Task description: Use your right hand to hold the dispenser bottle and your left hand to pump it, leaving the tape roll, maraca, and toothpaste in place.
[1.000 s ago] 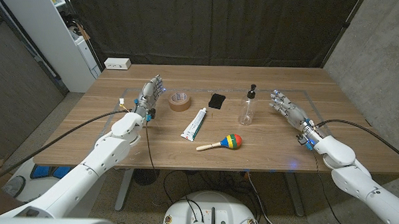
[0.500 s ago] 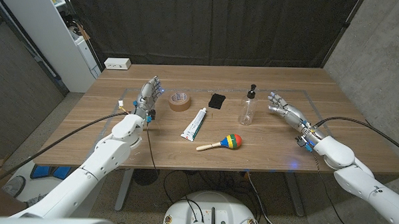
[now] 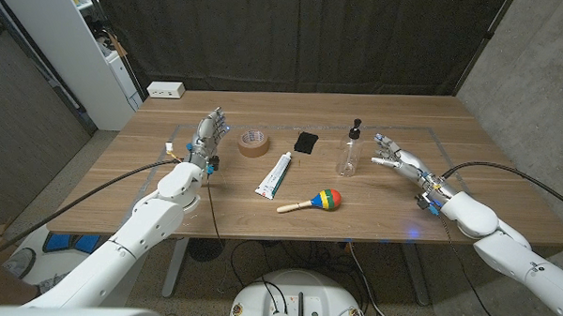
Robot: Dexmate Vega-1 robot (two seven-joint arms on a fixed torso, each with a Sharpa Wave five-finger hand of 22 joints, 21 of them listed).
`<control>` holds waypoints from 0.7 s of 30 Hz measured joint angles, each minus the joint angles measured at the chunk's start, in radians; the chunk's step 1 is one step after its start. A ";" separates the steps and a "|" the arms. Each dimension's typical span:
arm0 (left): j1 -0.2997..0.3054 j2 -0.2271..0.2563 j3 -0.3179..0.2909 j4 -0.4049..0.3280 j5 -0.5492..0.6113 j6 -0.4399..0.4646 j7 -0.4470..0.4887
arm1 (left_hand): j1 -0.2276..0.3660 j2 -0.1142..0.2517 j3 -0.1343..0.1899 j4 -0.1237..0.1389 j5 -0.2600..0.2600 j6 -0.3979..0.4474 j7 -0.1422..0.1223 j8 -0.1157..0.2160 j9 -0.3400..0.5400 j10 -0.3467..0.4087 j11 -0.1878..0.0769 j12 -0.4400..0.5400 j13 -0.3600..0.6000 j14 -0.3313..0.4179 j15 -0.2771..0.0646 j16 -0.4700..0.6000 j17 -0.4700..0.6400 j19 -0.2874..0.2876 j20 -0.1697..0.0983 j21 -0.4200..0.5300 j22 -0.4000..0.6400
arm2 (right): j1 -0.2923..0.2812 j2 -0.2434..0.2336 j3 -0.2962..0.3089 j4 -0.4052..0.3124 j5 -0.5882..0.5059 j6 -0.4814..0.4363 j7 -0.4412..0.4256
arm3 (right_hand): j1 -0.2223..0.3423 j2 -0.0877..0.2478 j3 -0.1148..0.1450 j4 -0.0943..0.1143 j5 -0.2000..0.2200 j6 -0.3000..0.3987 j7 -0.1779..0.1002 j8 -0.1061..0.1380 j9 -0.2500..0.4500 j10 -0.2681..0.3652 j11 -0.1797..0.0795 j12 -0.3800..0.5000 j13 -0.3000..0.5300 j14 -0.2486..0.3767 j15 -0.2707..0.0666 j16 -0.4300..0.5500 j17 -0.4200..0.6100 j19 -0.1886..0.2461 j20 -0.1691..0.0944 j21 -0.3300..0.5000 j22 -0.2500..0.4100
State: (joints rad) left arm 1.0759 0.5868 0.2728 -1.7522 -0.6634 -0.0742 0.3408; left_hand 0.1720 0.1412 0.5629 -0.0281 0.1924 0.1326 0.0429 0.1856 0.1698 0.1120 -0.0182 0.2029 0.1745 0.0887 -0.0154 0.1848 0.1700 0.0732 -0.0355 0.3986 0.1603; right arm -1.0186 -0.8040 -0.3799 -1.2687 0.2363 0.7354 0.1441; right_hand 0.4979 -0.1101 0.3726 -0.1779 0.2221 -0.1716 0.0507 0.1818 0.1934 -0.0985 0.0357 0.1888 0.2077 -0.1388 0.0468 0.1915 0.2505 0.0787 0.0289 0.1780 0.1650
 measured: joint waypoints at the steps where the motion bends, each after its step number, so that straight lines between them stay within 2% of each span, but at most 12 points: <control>1: 0.000 0.000 0.000 0.001 0.001 -0.002 -0.001 | 0.000 0.000 0.001 -0.001 0.000 0.000 0.000 0.000 0.000 0.000 0.000 -0.003 0.000 -0.003 -0.003 0.000 0.000 0.000 0.000 -0.006 0.000 | 0.000 -0.001 -0.001 -0.002 -0.001 0.000 -0.001 | 0.000 0.000 0.000 0.000 0.000 0.000 0.000 0.000 0.000 0.000 0.000 0.000 0.000 0.002 0.002 0.001 0.000 0.000 0.000 0.000 0.000; 4: 0.000 -0.002 0.004 0.009 0.012 -0.023 -0.011 | 0.000 0.000 0.001 -0.001 0.000 0.000 0.000 0.000 0.000 -0.004 -0.003 -0.003 0.000 -0.003 -0.003 -0.004 -0.001 0.000 0.000 -0.010 0.000 | -0.001 -0.003 -0.006 -0.014 -0.017 -0.005 -0.013 | 0.000 0.000 0.000 0.000 0.000 0.000 0.000 0.008 0.000 0.000 0.000 0.004 0.001 0.003 0.003 0.001 0.000 0.000 0.000 0.000 0.000; 11: -0.006 -0.015 0.017 0.047 0.036 -0.073 -0.039 | -0.004 -0.004 0.005 -0.005 0.000 0.007 -0.007 0.000 0.000 0.005 -0.012 -0.003 0.000 -0.003 -0.010 -0.004 -0.003 0.000 0.000 -0.014 0.000 | -0.004 -0.003 -0.017 -0.031 -0.060 -0.018 -0.047 | 0.014 0.013 0.008 0.000 0.000 0.000 0.000 0.008 0.004 -0.005 0.005 0.004 0.005 -0.001 0.008 0.001 -0.004 0.000 0.000 0.000 0.000; 15: -0.018 -0.023 0.025 0.076 0.050 -0.103 -0.058 | -0.004 -0.004 0.009 -0.009 0.000 0.008 -0.008 0.000 0.000 0.010 -0.016 -0.003 0.000 0.001 -0.014 -0.004 -0.003 0.000 0.000 -0.018 0.000 | -0.006 -0.006 -0.023 -0.040 -0.085 -0.026 -0.064 | 0.030 0.006 0.014 0.000 -0.004 0.000 0.000 0.008 0.005 -0.012 0.013 0.004 0.005 -0.004 0.011 0.001 -0.004 0.000 0.000 0.000 0.000; 21: -0.034 -0.033 0.032 0.105 0.067 -0.133 -0.075 | -0.004 -0.004 0.013 -0.013 0.000 0.018 -0.018 0.000 0.000 0.017 -0.023 -0.003 0.000 0.004 -0.017 -0.004 -0.002 0.011 0.000 -0.022 0.000 | -0.005 -0.007 -0.030 -0.047 -0.115 -0.032 -0.086 | 0.040 0.016 0.014 0.000 -0.004 0.000 0.000 0.008 0.005 -0.018 0.018 0.004 0.009 -0.007 0.014 0.005 -0.004 0.000 0.000 0.000 0.000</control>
State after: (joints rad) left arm 1.0417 0.5542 0.3050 -1.6472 -0.5962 -0.2073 0.2653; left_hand 0.1680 0.1371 0.5760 -0.0412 0.1925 0.1507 0.0247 0.1856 0.1697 0.1285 -0.0416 0.1995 0.1745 0.0929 -0.0325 0.1809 0.1675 0.0840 -0.0355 0.3768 0.1603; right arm -1.0235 -0.8108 -0.4095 -1.3155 0.1210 0.7037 0.0577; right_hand 0.5377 -0.0946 0.3865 -0.1778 0.2176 -0.1716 0.0505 0.1897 0.1979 -0.1163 0.0536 0.1925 0.2166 -0.1462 0.0610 0.1964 0.2461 0.0789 0.0288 0.1781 0.1650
